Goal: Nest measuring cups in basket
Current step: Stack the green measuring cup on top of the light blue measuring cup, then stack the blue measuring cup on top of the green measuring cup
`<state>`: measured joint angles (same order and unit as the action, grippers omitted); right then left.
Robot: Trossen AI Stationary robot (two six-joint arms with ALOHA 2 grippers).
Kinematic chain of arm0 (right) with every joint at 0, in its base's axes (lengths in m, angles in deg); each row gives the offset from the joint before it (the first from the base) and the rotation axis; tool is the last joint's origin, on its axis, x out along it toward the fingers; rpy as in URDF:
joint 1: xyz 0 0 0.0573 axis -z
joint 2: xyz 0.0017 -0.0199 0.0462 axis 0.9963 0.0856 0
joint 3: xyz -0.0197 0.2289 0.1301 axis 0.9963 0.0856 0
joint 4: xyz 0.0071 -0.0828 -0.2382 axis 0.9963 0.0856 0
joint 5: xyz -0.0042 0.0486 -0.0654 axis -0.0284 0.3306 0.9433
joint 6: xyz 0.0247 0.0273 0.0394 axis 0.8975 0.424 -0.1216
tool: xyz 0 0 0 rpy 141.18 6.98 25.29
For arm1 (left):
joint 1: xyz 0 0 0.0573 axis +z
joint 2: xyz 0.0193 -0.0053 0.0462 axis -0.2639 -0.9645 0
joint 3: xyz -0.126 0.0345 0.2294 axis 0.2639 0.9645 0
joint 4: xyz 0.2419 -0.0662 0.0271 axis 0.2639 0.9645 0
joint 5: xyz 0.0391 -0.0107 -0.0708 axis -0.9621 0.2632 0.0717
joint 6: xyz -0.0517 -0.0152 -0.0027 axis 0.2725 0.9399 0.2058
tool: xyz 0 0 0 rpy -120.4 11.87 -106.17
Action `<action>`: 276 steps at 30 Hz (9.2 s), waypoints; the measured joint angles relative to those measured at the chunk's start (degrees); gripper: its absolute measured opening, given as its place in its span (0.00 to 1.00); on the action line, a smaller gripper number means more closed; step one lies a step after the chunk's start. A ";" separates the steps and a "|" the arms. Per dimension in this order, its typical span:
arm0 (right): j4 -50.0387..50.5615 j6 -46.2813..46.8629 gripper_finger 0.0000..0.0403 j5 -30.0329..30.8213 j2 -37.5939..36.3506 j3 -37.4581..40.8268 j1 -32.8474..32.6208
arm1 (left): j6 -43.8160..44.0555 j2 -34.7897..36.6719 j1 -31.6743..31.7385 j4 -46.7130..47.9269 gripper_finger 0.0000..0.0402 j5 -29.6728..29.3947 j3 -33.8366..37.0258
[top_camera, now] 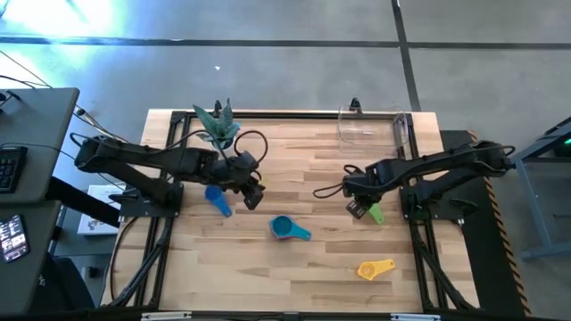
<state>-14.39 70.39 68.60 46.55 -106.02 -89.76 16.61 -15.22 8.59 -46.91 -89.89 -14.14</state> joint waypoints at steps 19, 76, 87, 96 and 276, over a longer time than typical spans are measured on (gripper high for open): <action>-12.79 -5.11 0.22 -0.08 0.00 11.06 0.00 | 0.57 -0.42 2.64 -0.15 0.21 -1.62 0.07; -9.70 -27.95 0.00 4.24 27.69 -45.59 -7.01 | 3.21 15.69 2.55 19.21 0.21 3.86 0.04; -9.28 -35.82 0.00 0.73 38.76 -52.93 -9.39 | 1.69 15.74 2.55 20.63 0.21 3.54 0.04; -9.65 -36.33 0.00 -0.28 42.76 -52.93 -10.40 | 0.44 15.69 2.55 20.59 0.21 3.50 0.04; -7.73 -37.21 0.19 0.97 8.72 -25.74 8.39 | 41.04 1.75 10.14 12.78 0.13 3.93 32.46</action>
<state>-22.11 33.18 69.57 55.27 -131.76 -81.37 57.65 -13.48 18.72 -34.13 -85.95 18.32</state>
